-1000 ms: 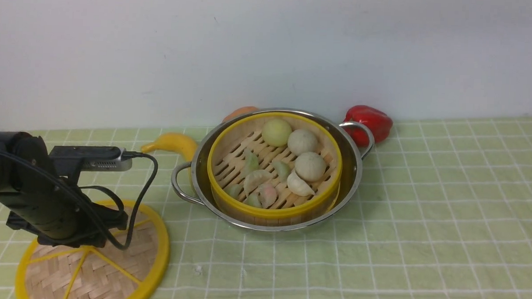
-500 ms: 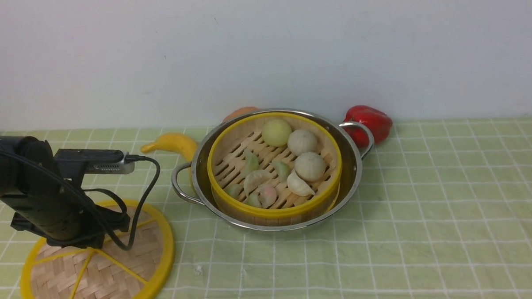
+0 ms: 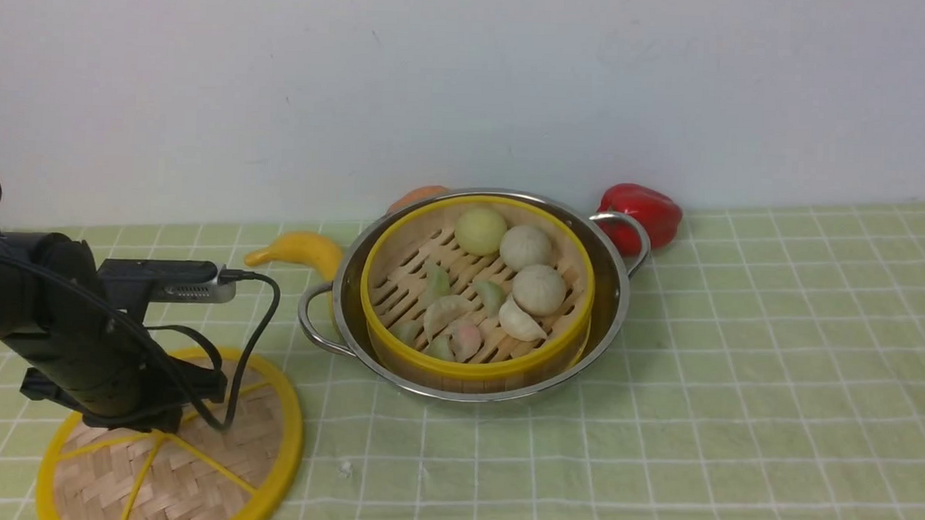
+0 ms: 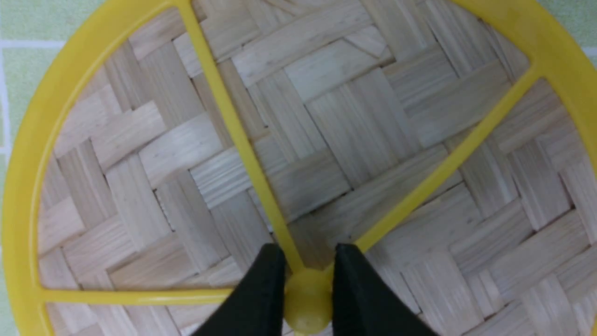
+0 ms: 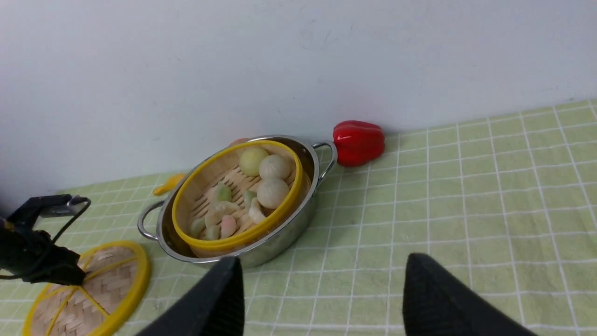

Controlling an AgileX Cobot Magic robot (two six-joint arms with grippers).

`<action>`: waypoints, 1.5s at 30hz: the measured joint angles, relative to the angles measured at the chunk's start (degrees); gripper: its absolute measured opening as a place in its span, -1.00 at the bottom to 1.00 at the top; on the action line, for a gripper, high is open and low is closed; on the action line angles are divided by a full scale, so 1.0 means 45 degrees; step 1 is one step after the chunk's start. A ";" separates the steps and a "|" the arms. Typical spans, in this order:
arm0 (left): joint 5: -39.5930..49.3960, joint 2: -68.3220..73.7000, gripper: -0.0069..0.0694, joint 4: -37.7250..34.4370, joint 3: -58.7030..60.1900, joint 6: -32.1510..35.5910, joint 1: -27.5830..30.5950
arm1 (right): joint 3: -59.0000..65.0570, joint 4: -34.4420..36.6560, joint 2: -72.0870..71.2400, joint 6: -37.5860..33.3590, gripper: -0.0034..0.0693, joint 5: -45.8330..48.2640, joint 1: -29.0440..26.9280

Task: Place the steamer in the pot on the green tablecloth, and put the lid on the steamer.
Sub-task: 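Move the gripper down to the bamboo steamer lid and grasp its center knob, then place the bamboo steamer lid onto the steamer basket in the pot with the right gripper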

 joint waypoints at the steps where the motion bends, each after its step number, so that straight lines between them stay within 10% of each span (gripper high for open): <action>1: 0.0454 0.0015 -0.50 0.0014 -0.0196 0.0000 0.0000 | 0.0003 0.0031 0.0000 0.0000 0.24 0.0000 0.0000; 15: 0.7052 -0.0508 -0.50 0.1006 -0.7102 0.0552 -0.0306 | 0.0017 0.0031 0.0000 -0.0328 -0.04 -0.0030 0.0000; 27: 0.7370 0.2912 -0.50 0.0409 -1.3399 0.1875 -0.6422 | 0.0017 0.0135 0.0000 -0.0342 -0.04 -0.0030 0.0000; 45: 0.7469 0.6986 -0.50 0.1229 -1.5498 0.1875 -0.6910 | 0.0017 0.1280 0.0000 -0.0342 -0.04 -0.0030 0.0000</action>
